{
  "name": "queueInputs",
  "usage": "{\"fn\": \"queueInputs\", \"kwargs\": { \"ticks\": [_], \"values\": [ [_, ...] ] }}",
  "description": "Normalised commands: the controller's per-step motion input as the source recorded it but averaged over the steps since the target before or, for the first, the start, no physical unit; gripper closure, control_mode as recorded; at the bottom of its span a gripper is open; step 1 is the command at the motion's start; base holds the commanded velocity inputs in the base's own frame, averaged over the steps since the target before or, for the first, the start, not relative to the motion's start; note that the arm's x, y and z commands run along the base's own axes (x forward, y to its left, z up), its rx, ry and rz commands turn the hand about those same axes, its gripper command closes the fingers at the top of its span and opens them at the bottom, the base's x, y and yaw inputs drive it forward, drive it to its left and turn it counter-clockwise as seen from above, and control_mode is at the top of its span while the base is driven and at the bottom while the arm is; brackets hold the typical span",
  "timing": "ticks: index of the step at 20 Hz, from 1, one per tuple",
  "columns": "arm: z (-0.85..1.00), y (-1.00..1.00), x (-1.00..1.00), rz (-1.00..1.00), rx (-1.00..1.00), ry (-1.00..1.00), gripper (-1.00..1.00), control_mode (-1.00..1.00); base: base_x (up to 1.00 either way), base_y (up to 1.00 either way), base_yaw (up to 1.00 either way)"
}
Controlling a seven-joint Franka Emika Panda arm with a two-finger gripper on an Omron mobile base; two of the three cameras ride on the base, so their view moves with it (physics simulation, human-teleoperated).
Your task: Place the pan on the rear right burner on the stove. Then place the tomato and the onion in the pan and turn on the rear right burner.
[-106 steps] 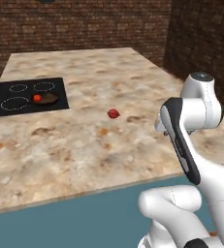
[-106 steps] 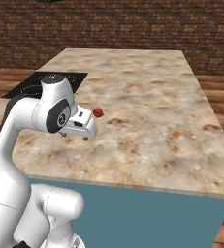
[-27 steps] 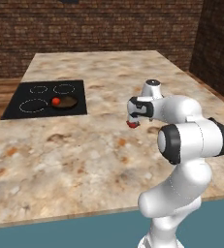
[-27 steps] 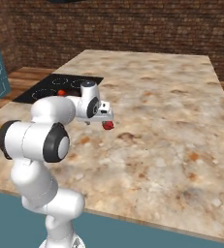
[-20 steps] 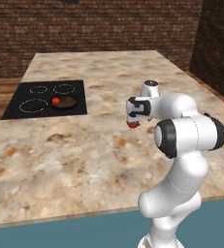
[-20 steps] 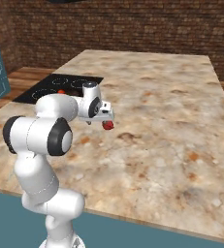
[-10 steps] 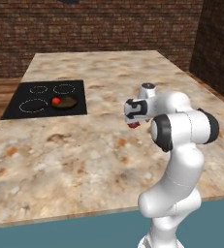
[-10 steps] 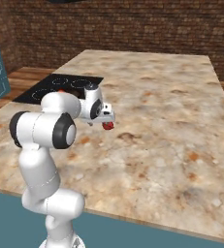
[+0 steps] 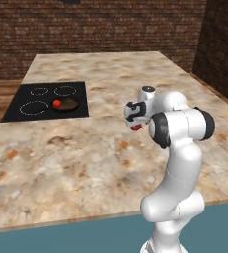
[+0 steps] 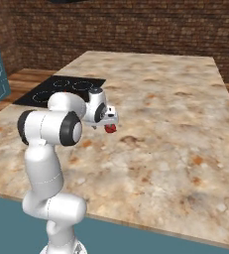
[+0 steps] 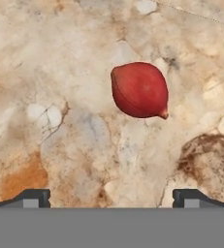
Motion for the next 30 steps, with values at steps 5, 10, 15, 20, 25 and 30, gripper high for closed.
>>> {"fn": "queueInputs", "kwargs": {
  "ticks": [5, 10, 15, 20, 25, 30],
  "values": [
    [-0.11, 0.0, 0.26, 0.05, -0.05, 0.0, -1.0, -1.0, 0.0, 0.0, 0.0],
    [-0.19, 0.0, 0.3, 0.05, -0.04, 0.0, -1.0, -1.0, 0.0, 0.0, 0.0],
    [-0.21, 0.0, 0.29, 0.06, -0.02, 0.0, -1.0, -1.0, 0.0, 0.0, 0.0],
    [-0.22, 0.0, 0.19, 0.05, -0.02, 0.0, -1.0, -1.0, 0.0, 0.0, 0.0],
    [-0.22, 0.0, 0.25, 0.04, -0.01, 0.0, -1.0, -1.0, 0.0, 0.0, 0.0],
    [-0.13, 0.0, 0.24, 0.04, -0.02, 0.0, -1.0, -1.0, 0.0, 0.0, 0.0]
  ]
}}
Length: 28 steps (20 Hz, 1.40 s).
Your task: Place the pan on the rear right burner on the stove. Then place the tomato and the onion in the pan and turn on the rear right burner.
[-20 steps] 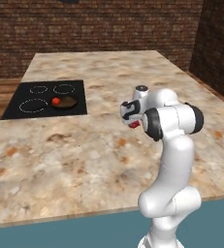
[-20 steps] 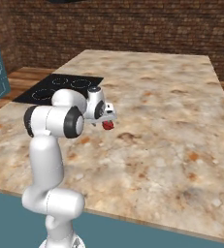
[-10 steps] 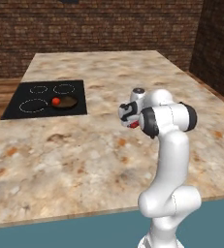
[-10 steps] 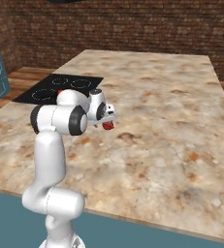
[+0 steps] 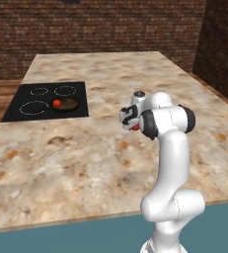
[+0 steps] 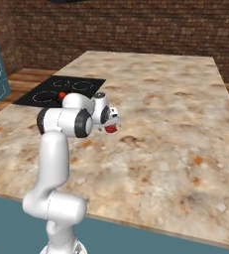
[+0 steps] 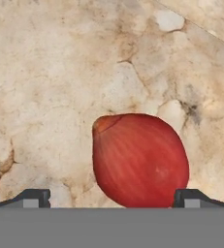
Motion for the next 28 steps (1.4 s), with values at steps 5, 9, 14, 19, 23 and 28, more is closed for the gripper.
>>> {"fn": "queueInputs", "kwargs": {
  "ticks": [5, 9, 14, 19, 23, 28],
  "values": [
    [-0.02, 0.0, 0.15, 0.04, -0.03, -0.01, -1.0, -1.0, 0.0, 0.0, 0.0],
    [-0.12, 0.0, 0.14, 0.03, -0.04, 0.0, -1.0, -1.0, 0.0, 0.0, 0.0],
    [-0.28, 0.0, 0.16, 0.02, -0.02, 0.0, -1.0, -1.0, 0.0, 0.0, 0.0],
    [-0.27, 0.0, 0.27, 0.04, 0.0, 0.0, 1.0, -1.0, 0.0, 0.0, 0.0],
    [-0.28, 0.0, 0.14, 0.03, 0.0, 0.0, 1.0, -1.0, 0.0, 0.0, 0.0],
    [-0.23, 0.0, -0.01, 0.03, 0.0, 0.0, 1.0, -1.0, 0.0, 0.0, 0.0]
  ]
}}
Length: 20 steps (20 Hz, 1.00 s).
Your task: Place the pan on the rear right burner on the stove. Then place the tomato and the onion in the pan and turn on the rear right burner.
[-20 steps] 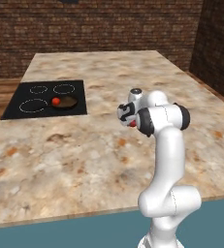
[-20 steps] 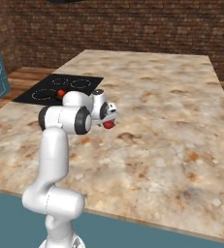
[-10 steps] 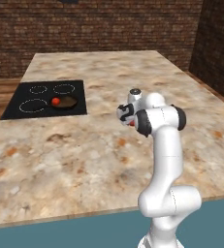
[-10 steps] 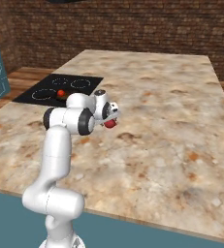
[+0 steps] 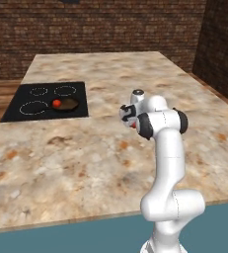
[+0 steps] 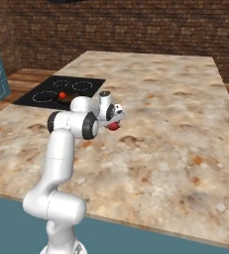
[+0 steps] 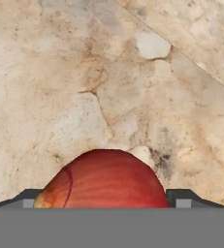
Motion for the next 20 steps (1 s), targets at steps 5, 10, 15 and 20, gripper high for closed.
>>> {"fn": "queueInputs", "kwargs": {
  "ticks": [5, 10, 15, 20],
  "values": [
    [0.02, 0.09, -0.66, 0.0, -0.01, -0.03, 1.0, -1.0, 0.0, 0.0, 0.0],
    [0.08, 0.16, -1.0, 0.0, 0.0, -0.01, 1.0, -1.0, 0.0, 0.0, 0.0],
    [0.03, 0.13, -1.0, -0.03, 0.0, -0.01, 1.0, -1.0, 0.0, 0.0, 0.0],
    [0.17, 0.03, -1.0, -0.06, 0.0, 0.0, 1.0, -1.0, 0.0, 0.0, 0.0]
  ]
}}
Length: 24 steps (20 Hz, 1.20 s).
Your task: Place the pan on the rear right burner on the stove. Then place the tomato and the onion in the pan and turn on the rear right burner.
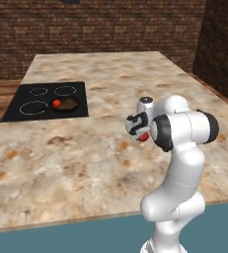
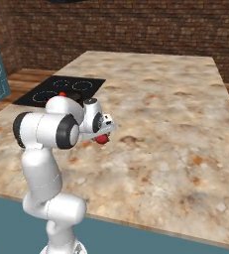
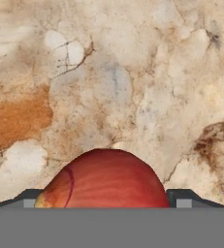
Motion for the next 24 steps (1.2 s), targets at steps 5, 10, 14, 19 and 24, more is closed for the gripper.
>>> {"fn": "queueInputs", "kwargs": {
  "ticks": [5, 10, 14, 19, 24],
  "values": [
    [0.55, 0.0, -1.0, -0.12, 0.0, 0.0, 1.0, -1.0, 0.0, 0.0, 0.0],
    [0.52, 0.0, -0.89, -0.16, 0.01, 0.03, 1.0, -1.0, 0.0, 0.0, 0.0],
    [0.47, 0.0, -0.53, -0.16, 0.01, 0.11, 1.0, -1.0, 0.0, 0.0, 0.0],
    [0.44, 0.0, -0.32, -0.14, 0.03, 0.19, 1.0, -1.0, 0.0, 0.0, 0.0],
    [0.37, 0.0, -0.27, -0.12, 0.08, 0.24, 1.0, -1.0, 0.0, 0.0, 0.0]
  ]
}}
